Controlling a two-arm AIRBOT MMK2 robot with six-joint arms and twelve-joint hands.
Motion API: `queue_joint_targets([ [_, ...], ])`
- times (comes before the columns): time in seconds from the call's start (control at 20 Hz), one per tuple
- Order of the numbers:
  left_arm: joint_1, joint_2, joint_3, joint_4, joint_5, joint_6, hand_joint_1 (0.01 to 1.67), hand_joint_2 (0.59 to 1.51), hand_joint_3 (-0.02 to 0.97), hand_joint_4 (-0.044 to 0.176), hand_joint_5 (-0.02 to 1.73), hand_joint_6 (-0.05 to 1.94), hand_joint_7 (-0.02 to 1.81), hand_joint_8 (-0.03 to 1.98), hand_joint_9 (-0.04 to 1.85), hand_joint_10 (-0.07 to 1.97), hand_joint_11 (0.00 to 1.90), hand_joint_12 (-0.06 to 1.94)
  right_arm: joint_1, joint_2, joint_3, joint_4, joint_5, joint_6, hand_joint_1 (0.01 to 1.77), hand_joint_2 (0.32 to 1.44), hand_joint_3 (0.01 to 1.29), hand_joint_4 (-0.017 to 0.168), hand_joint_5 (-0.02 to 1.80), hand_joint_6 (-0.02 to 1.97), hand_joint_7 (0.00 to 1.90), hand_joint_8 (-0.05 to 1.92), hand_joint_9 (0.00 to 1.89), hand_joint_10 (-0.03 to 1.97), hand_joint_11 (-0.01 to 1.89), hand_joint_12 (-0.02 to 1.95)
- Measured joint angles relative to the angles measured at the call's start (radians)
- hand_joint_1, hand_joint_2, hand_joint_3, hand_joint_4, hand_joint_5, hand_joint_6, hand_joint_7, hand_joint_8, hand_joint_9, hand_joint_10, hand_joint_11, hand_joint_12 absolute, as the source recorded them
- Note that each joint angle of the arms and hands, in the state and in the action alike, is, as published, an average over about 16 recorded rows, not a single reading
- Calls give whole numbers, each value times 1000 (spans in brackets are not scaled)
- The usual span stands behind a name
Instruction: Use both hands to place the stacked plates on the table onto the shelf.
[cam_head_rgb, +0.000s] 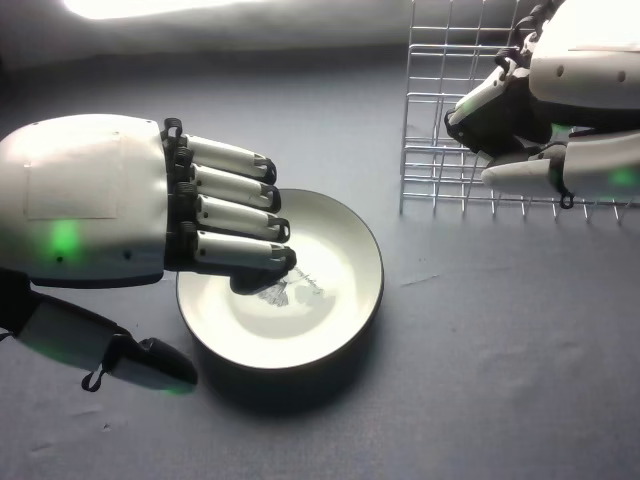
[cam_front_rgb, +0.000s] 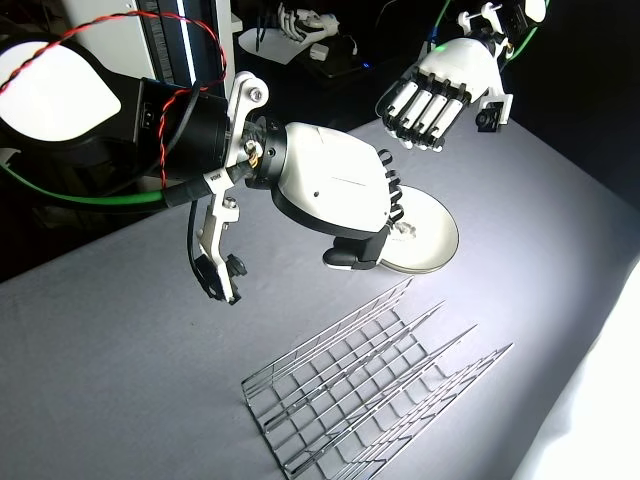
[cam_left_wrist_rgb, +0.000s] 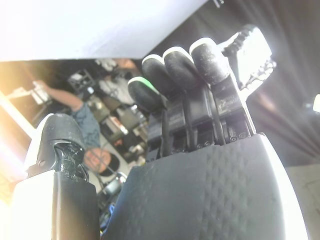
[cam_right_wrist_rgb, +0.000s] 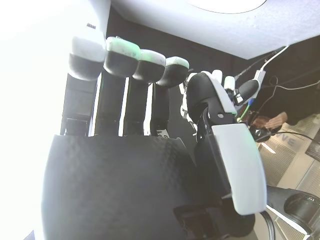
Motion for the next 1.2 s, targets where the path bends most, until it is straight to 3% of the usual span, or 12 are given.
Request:
queue_joint_targets([
  [0.4,-25,0,14,63,-3,-56,65,1185,36,7,89,328,106,293,80,352,58,401,-1,0,2,-1,22,0,77,1436,40,6,209,424,246,403,243,433,248,714],
  [0.55,-37,-3,28,90,-9,-89,23,1189,32,7,74,71,70,52,42,84,17,111,-5,0,6,-2,48,0,29,1440,30,6,147,143,154,121,124,155,75,513],
  [0.65,-46,-6,38,120,-13,-115,20,1195,23,7,74,5,69,-1,39,5,17,11,-9,0,12,-4,73,-1,28,1441,14,6,149,39,148,20,110,58,21,478],
  [1.2,-39,-75,140,291,-47,-233,20,1186,20,4,65,0,51,-10,25,8,20,21,-35,1,60,-17,235,-3,28,1441,15,6,146,22,135,9,104,38,18,501],
])
